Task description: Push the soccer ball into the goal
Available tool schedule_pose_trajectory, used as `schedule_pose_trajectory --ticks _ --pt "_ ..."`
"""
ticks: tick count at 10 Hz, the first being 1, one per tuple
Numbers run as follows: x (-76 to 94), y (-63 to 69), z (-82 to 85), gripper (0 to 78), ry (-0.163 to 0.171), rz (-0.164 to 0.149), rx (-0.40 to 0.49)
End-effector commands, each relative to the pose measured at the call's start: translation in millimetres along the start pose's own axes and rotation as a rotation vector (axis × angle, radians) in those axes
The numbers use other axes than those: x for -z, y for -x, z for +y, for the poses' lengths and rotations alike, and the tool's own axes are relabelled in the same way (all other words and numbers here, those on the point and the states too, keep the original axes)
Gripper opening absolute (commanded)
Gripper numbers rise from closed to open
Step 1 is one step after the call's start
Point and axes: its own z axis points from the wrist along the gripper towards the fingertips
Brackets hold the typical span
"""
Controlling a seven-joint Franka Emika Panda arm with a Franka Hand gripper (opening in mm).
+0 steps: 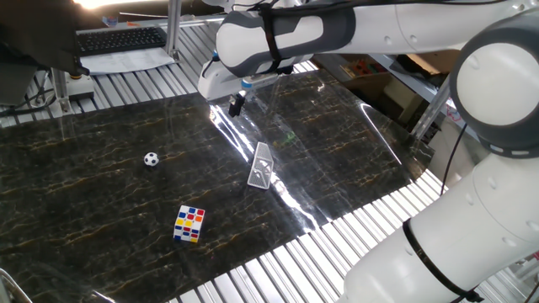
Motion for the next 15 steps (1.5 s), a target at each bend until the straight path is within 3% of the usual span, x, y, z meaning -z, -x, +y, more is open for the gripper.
schedule_pose_trajectory --ticks 1,15 --pt "0.4 0.5 0.1 0.0 -0.001 -0.004 0.001" --pt "-9.6 0.6 1.5 0.0 0.003 -0.01 -0.017"
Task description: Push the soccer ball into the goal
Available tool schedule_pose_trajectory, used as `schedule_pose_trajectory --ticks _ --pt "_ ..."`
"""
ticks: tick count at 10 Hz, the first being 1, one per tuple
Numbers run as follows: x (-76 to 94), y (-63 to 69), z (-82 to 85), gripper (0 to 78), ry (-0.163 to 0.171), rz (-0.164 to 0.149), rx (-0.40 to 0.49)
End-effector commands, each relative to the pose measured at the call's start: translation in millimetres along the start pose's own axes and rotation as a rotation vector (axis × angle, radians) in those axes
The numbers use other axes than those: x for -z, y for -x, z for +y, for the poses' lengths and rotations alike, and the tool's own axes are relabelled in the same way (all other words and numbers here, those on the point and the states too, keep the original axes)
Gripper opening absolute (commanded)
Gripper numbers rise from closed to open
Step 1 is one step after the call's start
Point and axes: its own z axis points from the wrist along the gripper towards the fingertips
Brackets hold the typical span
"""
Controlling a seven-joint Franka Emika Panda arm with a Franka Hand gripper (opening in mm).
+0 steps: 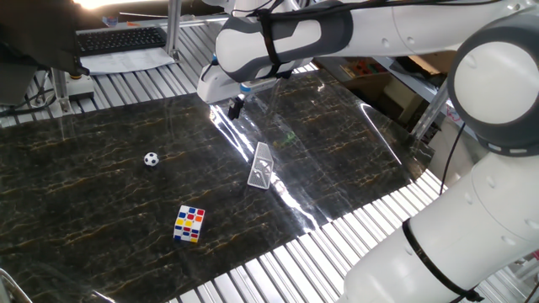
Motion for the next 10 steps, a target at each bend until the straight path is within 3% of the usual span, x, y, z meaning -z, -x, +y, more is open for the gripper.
schedule_pose_trajectory --ticks 1,3,6,10 --pt "-1.8 3.7 1.7 0.0 0.006 0.001 -0.007" --pt "-4.5 3.6 7.9 0.0 0.013 0.014 -0.02" --pt "-28.8 0.4 21.2 0.0 0.048 -0.004 -0.094" --pt "-22.8 -1.0 35.6 0.0 0.047 0.007 -0.162"
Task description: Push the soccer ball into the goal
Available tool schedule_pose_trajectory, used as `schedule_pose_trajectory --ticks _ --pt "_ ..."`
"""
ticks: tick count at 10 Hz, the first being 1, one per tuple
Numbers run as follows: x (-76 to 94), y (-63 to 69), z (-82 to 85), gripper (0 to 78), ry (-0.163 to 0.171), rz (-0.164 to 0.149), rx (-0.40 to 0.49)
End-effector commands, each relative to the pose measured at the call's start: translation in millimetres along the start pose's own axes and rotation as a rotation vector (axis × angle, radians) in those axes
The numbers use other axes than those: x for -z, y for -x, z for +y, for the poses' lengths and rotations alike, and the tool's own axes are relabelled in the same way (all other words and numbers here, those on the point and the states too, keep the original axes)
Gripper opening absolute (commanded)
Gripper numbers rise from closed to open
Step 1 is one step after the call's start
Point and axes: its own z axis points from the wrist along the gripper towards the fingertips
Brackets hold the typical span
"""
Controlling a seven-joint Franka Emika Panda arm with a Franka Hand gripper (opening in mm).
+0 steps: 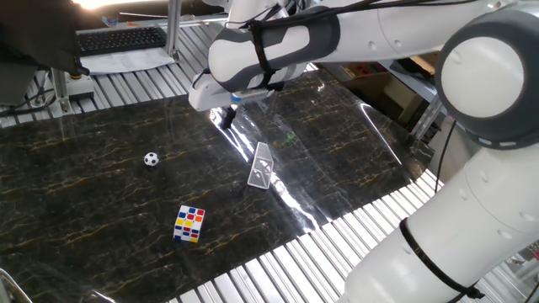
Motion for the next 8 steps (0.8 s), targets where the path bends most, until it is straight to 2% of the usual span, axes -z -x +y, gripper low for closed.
schedule_pose_trajectory --ticks 1,3,4,5,8 --pt "3.5 -3.5 26.9 0.0 0.013 -0.003 -0.101" --pt "7.0 -12.1 43.5 0.0 0.011 0.005 -0.143" --pt "5.4 -15.2 44.9 0.0 0.011 0.003 -0.149" --pt "-1.1 -25.3 47.1 0.0 0.004 -0.001 -0.153" --pt "-1.8 -26.5 47.3 0.0 -0.016 0.013 -0.138"
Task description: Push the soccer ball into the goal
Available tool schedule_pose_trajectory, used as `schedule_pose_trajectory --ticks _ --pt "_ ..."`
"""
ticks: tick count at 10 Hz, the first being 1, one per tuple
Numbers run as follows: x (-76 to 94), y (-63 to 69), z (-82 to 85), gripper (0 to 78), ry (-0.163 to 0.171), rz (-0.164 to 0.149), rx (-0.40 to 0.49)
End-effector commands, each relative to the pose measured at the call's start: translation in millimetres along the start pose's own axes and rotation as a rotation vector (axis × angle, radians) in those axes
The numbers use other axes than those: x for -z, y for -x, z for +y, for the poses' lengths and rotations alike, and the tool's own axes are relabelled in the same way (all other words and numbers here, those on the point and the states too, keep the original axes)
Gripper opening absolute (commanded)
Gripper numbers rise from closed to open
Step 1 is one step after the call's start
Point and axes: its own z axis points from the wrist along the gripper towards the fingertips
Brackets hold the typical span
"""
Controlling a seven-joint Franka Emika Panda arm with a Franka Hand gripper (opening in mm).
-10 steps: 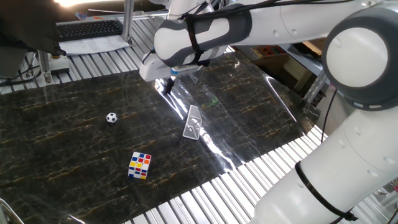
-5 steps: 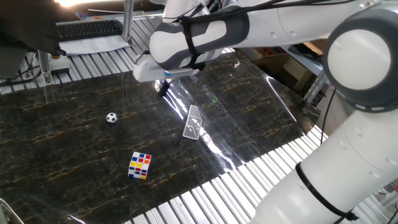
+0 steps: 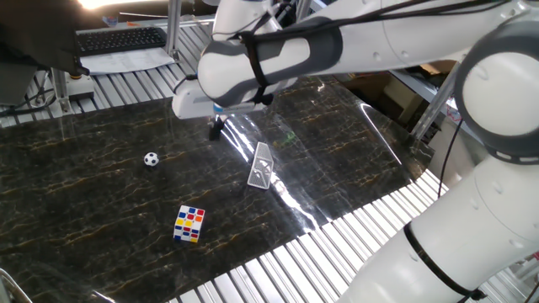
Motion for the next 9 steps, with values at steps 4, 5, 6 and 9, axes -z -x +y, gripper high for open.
schedule_pose_trajectory --ticks 4,5,6,9 --pt "1.8 3.3 0.8 0.0 -0.035 0.002 0.023" --pt "1.8 3.3 0.8 0.0 -0.025 -0.023 0.034" --pt "1.8 3.3 0.8 0.0 -0.025 -0.03 0.034" --pt "1.8 3.3 0.8 0.0 -0.026 -0.025 0.031"
